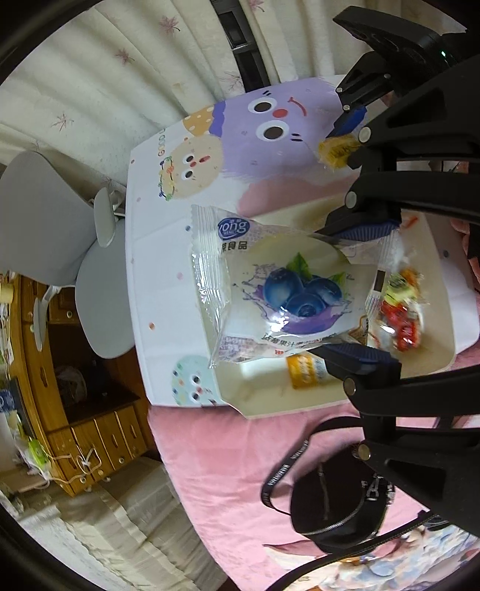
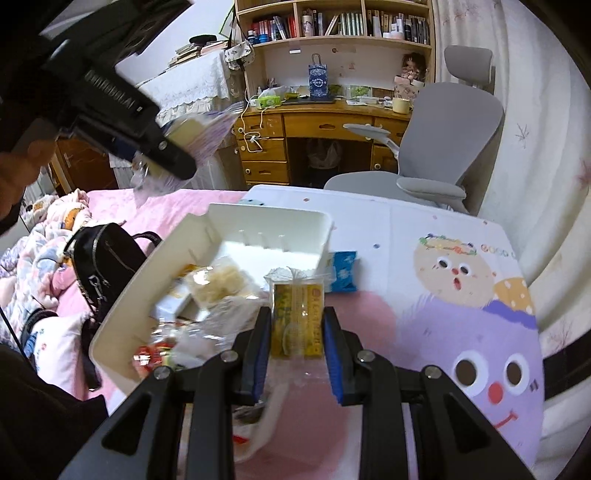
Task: Organize snacks
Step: 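Carry the blueberry bun and yellow pack over the white tray while opening both tools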
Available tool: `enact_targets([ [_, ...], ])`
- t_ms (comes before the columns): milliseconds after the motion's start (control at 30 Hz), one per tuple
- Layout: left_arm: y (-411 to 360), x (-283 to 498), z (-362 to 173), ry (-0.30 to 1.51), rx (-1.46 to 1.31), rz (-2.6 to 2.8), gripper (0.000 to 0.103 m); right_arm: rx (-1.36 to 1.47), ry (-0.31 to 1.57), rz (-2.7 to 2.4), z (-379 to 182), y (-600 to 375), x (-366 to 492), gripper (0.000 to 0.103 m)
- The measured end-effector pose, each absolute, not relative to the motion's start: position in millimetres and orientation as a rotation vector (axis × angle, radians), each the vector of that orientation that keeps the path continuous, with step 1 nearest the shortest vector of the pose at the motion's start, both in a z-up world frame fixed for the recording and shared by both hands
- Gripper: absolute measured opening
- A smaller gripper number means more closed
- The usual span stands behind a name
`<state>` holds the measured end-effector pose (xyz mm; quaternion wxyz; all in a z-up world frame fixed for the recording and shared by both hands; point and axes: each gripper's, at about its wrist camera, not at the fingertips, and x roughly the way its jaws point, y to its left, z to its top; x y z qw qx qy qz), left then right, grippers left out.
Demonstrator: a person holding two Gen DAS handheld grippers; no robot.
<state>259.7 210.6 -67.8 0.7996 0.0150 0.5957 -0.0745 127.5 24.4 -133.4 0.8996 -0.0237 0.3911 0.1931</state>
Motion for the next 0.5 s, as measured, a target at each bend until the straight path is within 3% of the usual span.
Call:
enact_targets([
  [500, 257.7, 180.7, -119.7, 1.37, -0.011, -0.133, 0.046, 0.129, 0.883, 0.443, -142.3, 56.2, 91.4, 0.027],
])
